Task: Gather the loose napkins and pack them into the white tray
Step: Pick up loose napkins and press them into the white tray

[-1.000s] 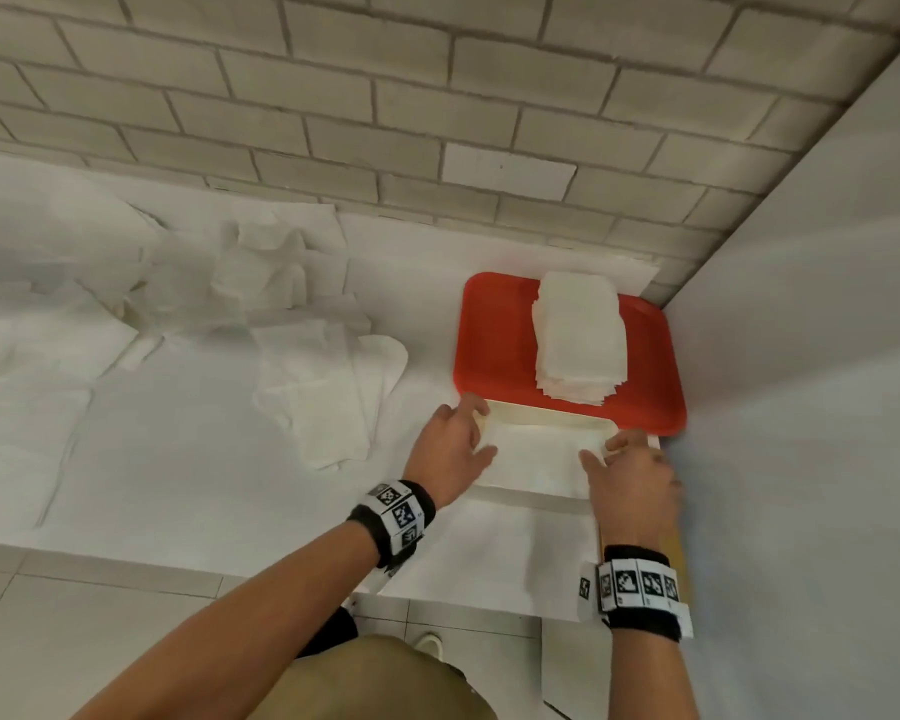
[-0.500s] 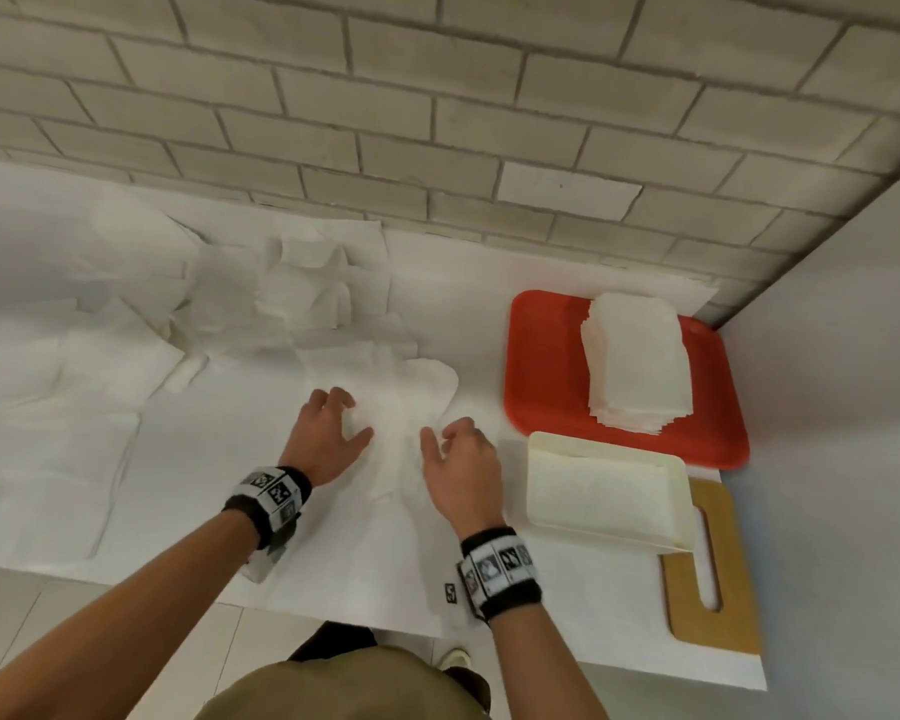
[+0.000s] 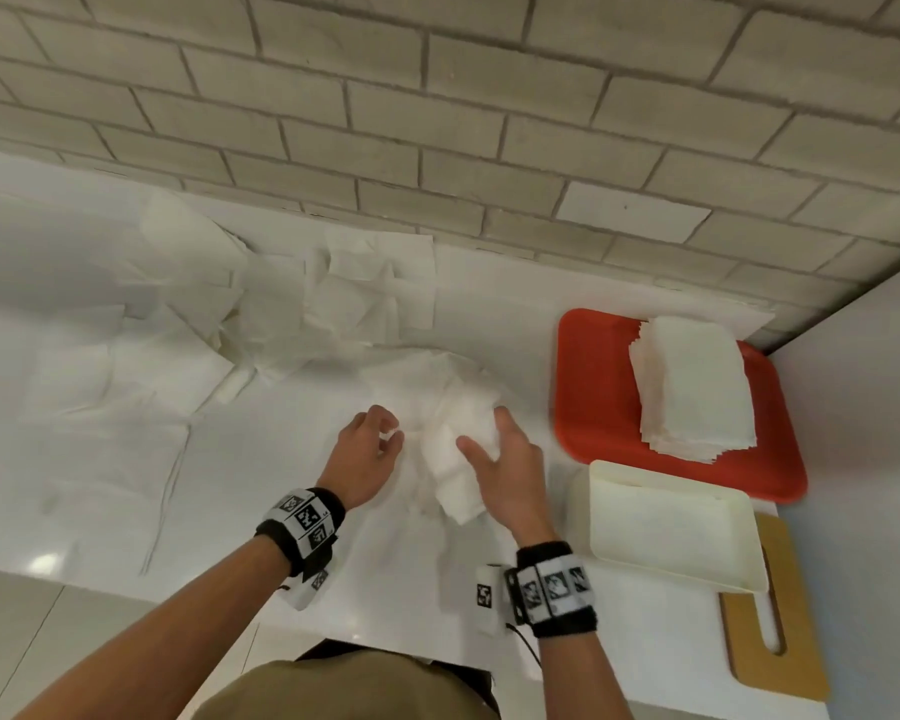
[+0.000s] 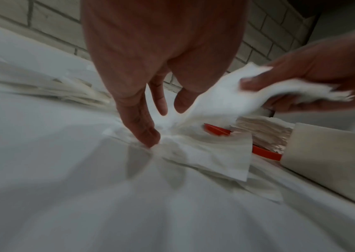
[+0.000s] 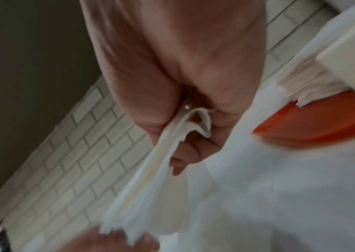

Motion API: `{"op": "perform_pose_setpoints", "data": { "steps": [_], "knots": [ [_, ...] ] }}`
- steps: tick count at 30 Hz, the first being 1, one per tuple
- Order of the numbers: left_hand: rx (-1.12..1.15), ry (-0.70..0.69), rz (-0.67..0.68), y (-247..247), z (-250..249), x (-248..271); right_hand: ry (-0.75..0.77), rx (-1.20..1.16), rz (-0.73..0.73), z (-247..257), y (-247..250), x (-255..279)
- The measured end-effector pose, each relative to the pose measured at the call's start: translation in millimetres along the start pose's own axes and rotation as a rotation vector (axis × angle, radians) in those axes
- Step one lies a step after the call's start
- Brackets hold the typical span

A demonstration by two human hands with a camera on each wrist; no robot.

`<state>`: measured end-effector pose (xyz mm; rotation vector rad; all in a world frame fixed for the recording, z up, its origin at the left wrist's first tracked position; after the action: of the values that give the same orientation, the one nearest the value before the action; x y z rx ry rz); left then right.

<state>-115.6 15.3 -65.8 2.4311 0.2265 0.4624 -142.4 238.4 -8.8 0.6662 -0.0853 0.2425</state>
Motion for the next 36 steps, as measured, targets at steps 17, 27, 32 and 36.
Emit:
{"op": "perform_pose_setpoints", "data": {
  "steps": [17,27,32,36],
  "knots": [
    [0.687,-0.122,0.165,21.2,-124.8,37.3,0.031,-0.657,-0.266,22.4,52.1,56.2],
    [0.801,-0.057,-0.091,20.4,-136.2,65.3,0.204,-0.593,-0.593,-2.0,153.9,89.9],
    [0.797,-0.009,-0.108,8.1,-134.2,78.1,0.252,-0.358,-0.367,-23.2,247.9,92.6],
    [0.791,0.008,-0.122,-8.7,-140.1,95.3,0.330,-0.010,0.015,-26.1,285.1,78.6]
  ]
}}
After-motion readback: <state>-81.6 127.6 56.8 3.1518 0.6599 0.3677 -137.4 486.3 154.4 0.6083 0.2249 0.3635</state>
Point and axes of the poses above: each hand's wrist, its own x-axis away from the middle knuckle, its own y-axis out of the back of the hand, z = x × y, the point moved 8 cm from there along -x, towards the middle knuckle, and after that the axes turned 7 degrees about y, right-handed, at the moved point
